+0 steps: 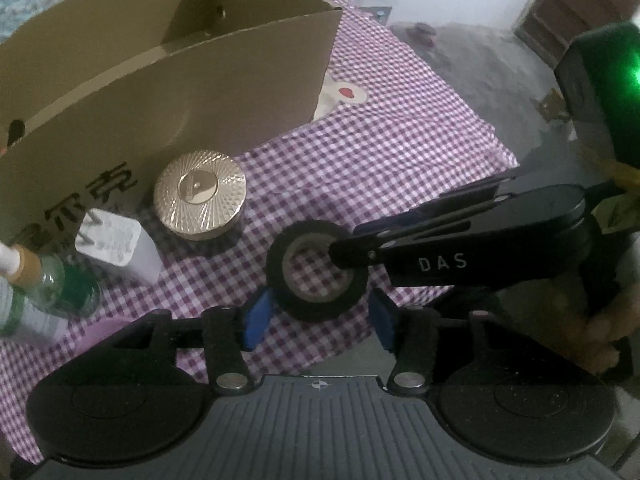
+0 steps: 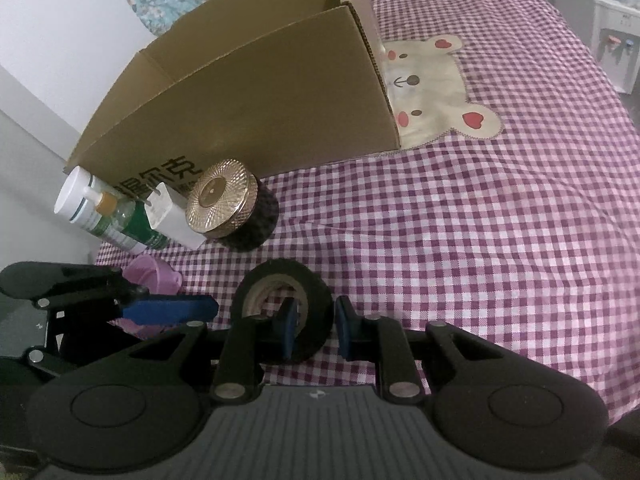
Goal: Organize rigid objects
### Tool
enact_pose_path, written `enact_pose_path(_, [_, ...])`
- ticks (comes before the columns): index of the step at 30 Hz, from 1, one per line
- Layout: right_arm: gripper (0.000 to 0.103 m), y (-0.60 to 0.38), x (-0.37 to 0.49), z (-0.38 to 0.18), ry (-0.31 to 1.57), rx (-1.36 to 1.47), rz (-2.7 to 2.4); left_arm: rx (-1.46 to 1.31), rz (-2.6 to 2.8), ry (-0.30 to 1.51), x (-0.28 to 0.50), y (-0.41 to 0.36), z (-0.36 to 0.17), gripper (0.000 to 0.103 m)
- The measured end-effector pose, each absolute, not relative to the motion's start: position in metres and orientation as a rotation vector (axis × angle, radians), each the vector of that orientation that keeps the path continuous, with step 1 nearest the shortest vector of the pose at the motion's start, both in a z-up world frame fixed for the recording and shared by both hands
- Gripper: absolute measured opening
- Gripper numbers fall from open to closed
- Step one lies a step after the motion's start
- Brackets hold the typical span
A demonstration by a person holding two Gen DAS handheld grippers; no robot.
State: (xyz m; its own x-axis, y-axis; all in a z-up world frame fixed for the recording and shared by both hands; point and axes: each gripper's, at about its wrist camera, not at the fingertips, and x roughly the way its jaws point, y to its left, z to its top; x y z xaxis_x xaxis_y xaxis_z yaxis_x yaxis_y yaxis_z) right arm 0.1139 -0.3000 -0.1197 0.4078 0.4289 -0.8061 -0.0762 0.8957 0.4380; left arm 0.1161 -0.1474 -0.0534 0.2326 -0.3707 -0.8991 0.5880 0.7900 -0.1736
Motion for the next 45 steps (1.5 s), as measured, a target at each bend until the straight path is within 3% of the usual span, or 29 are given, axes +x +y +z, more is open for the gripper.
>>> enact_pose_path(9, [0.022,-0.298,0.115,-0.123,1.104,0.364,0.33,0.289,-0.675,1.148,0.114,-0.162,-0.065,0.06])
enact_pose_path(26, [0.022,-0.296,0.116,-0.124,1.097,0.361,0.332,0.265,-0.656,1.137,0.117,-0.161,-0.071,0.059])
enact_pose_path(28, [0.02,-0.296,0.116,-0.125,1.096,0.371,0.322,0.251,-0.648,1.133,0.117,-0.159,-0.07,0.055])
enact_pose_path(30, [0.019,-0.297,0.115,-0.125,1.095,0.385,0.311,0.253,-0.626,1.113,0.118,-0.157,-0.064,0.039])
enact_pose_path(35, [0.018,-0.3,0.111,-0.123,1.089,0.411,0.297,0.233,-0.623,1.127,0.121,-0.153,-0.061,0.037])
enact_pose_path(39, [0.018,-0.299,0.111,-0.126,1.091,0.421,0.286,0.233,-0.616,1.136,0.118,-0.154,-0.065,0.039])
enact_pose_path(42, [0.018,-0.3,0.111,-0.127,1.091,0.437,0.285,0.204,-0.643,1.16,0.119,-0.152,-0.065,0.054])
enact_pose_path(45, [0.018,-0.304,0.113,-0.129,1.099,0.469,0.29,0.232,-0.66,1.158,0.115,-0.157,-0.066,0.062])
